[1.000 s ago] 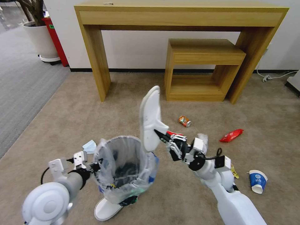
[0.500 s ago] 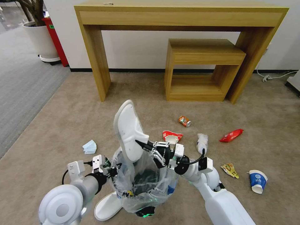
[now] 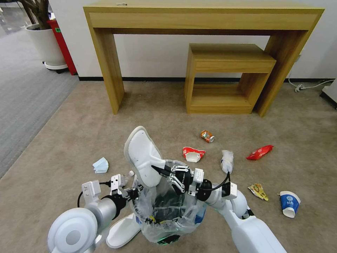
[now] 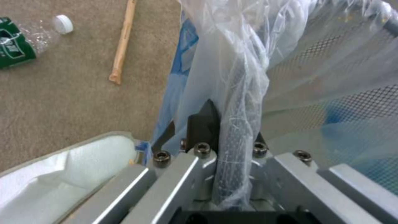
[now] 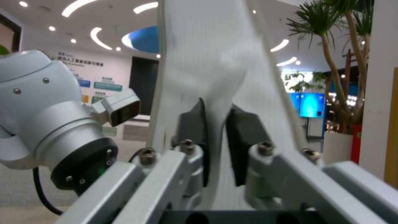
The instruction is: Pick up the trash bin and place the garbage on the floor into it.
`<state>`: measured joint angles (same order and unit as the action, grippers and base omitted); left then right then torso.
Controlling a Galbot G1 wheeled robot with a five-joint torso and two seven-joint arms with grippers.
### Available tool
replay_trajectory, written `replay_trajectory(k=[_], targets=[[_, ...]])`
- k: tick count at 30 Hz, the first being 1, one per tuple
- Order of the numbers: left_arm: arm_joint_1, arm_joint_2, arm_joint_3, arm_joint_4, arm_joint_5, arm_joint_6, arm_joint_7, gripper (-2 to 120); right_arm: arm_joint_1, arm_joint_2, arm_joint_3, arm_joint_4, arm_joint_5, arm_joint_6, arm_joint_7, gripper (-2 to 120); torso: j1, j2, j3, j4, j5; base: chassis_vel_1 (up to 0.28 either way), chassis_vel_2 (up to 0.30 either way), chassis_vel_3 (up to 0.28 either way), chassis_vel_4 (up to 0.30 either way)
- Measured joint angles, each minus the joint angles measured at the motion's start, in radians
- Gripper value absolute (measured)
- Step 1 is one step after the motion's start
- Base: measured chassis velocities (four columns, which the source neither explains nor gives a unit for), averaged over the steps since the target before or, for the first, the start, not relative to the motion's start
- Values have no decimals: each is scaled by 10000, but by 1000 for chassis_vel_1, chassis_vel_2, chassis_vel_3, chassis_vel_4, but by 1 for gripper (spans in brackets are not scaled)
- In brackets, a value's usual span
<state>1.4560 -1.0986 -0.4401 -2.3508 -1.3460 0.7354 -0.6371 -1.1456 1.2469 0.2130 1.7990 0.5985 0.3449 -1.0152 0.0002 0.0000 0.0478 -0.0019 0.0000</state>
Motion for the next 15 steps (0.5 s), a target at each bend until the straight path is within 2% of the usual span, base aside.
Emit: replay_trajectory(k=[1,4,5,8,9,13,15], targets=[[0,0,0,0,0,0,0,1,0,0,0,0,0,0,0,18,0,0,0,0,0,0,0,0,0],[-8,51,-96,77,15,0,7,1,-57,-42,55,88,-21,0,-2,34,0,0,0,0,0,0,0,0,0],[-8,51,-96,77,15,0,7,1,-57,-42,55,88,-21,0,-2,34,0,0,0,0,0,0,0,0,0],[-52,103,-214,166,72,0,23,1,-137,-99,141,194,-25,-1,-26,47,0,-1,0,0,0,0,0,0,0],[-52,103,-214,166,72,0,23,1,-137,-99,141,194,-25,-1,-26,47,0,-1,0,0,0,0,0,0,0],[-128,155,-384,240,87,0,48,1,-275,-217,257,349,-26,-17,-58,65,0,0,0,0,0,0,0,0,0],[-133,158,-396,244,87,0,51,1,-281,-222,262,356,-26,-18,-58,67,0,0,0,0,0,0,0,0,0]])
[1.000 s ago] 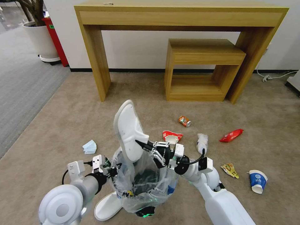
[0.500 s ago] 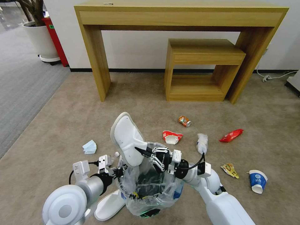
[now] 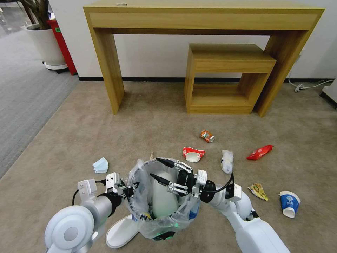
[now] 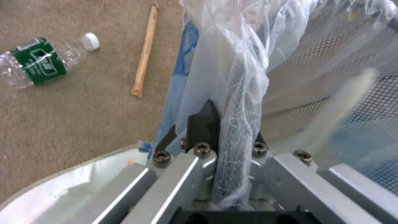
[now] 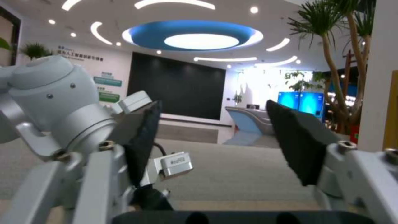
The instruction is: Pick up the trash bin and place the garbage on the floor into it.
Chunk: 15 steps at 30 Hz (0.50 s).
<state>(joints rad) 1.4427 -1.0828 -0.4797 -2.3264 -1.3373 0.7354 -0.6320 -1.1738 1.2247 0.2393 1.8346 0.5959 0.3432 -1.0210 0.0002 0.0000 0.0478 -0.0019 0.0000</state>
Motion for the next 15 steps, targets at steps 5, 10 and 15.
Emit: replay_trajectory(k=[5,10,15], targets=[[-59,25,-230,69,-12,0,46,1,-207,-175,189,197,0,-36,-3,90,0,0,0,0,0,0,0,0,0],[-91,30,-484,115,-32,0,56,1,-369,-227,328,275,-14,-37,76,99,0,0,0,0,0,0,0,0,0],[-101,55,-917,91,-137,0,-109,1,-572,-227,502,465,-67,-12,1067,100,0,0,0,0,-1,0,0,0,0]])
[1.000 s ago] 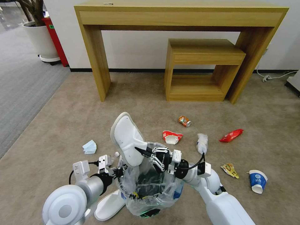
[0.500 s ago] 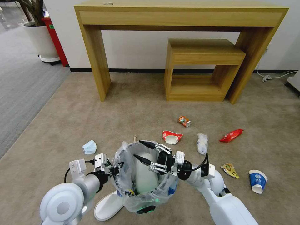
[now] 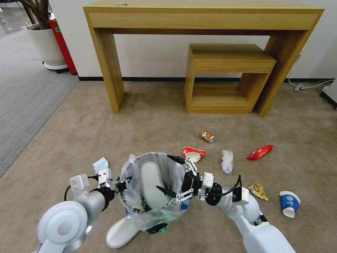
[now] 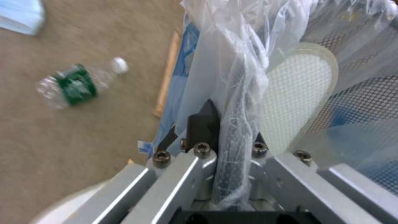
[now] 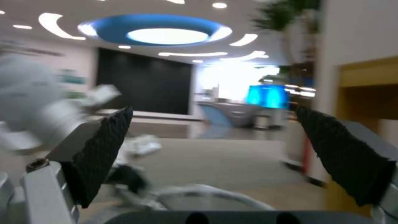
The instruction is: Pick up the trash bin and place the garbage on the floor into it.
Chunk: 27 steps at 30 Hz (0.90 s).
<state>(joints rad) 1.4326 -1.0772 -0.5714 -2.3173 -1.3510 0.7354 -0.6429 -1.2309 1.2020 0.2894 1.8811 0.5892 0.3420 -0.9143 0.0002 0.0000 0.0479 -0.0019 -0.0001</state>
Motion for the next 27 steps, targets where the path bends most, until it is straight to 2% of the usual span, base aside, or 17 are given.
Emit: replay_trajectory(k=[1,2,3,5,6,7,10,11,14,18,22,27], targets=[[-3,6,-169,-28,-60,1,-90,1,-54,13,75,78,-77,-1,533,100,0,0,0,0,0,0,0,0,0],[-15,8,-615,-91,-258,0,-399,1,-162,81,280,278,-319,-86,1833,100,0,0,0,0,1,0,0,0,0],[-15,8,-615,-91,-258,0,-399,1,-162,81,280,278,-319,-86,1833,100,0,0,0,0,1,0,0,0,0],[35,3,-1342,-199,-426,0,-826,1,-464,249,786,656,-793,-326,4416,100,0,0,0,1,0,0,0,0,0],[54,-17,-1555,-235,-414,0,-925,1,-606,320,1051,768,-941,-433,5007,100,0,1,0,1,0,0,0,0,0],[54,-17,-1555,-235,-414,0,-925,1,-606,320,1051,768,-941,-433,5007,100,0,1,0,1,0,0,0,0,0],[105,-133,-2303,-333,-349,1,-1127,1,-1119,527,1826,1107,-1476,-540,6371,100,0,0,0,-1,0,0,0,0,0],[105,-133,-2303,-333,-349,1,-1127,1,-1119,527,1826,1107,-1476,-540,6371,100,0,0,0,-1,0,0,0,0,0],[113,-337,-3084,-457,-270,1,-1200,1,-1538,772,2278,1400,-1876,-567,7384,100,0,1,0,0,0,0,0,0,0],[147,-464,-3563,-512,-238,0,-1239,1,-1720,934,2492,1474,-2125,-525,7755,100,0,0,0,-1,0,0,0,0,0],[331,-582,-4680,-557,-254,1,-1198,1,-2051,1261,2804,1662,-2579,-401,8307,100,0,0,-1,0,0,0,0,0,0],[446,-585,-5448,-491,-393,1,-1127,1,-2212,1444,2821,1696,-2836,-349,8558,100,0,0,-1,0,-1,0,0,0,0]])
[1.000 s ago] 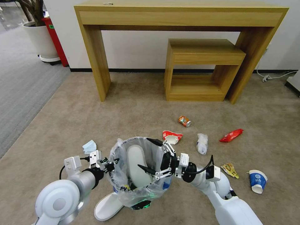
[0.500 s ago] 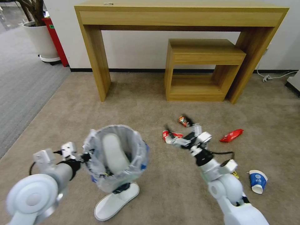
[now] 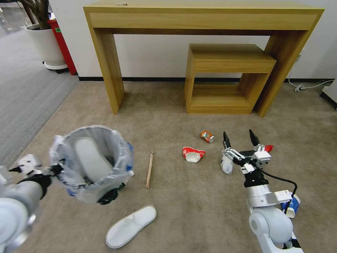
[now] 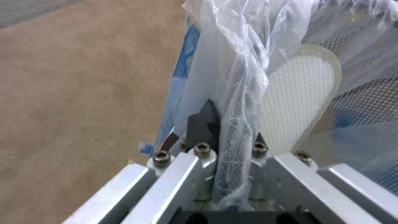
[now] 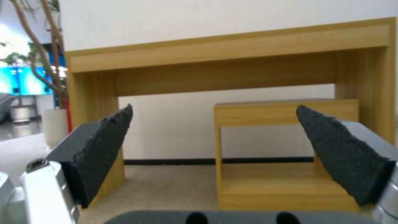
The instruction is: Pick up the trash bin and place the garbage on the floor into it.
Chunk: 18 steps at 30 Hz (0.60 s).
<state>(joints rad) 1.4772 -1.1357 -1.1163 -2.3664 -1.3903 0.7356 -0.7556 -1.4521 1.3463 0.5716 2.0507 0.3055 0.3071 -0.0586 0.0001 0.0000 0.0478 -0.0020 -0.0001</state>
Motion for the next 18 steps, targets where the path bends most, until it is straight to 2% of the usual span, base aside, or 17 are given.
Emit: replay_trajectory(k=[2,9,13,18], targets=[[60,18,-395,87,-104,0,11,1,-59,115,-95,0,-93,66,67,100,0,0,0,0,0,0,0,0,0],[118,46,-720,205,-274,0,27,1,-67,250,-289,-151,-187,175,75,100,0,0,0,0,1,0,0,0,0],[107,32,-726,219,-282,-1,36,1,-39,253,-326,-228,-186,229,70,100,0,0,0,0,3,84,63,-87,-68],[37,-3,-672,218,-257,-1,38,1,-36,207,-327,-215,-121,264,62,100,0,1,1,0,2,184,148,-161,-162]])
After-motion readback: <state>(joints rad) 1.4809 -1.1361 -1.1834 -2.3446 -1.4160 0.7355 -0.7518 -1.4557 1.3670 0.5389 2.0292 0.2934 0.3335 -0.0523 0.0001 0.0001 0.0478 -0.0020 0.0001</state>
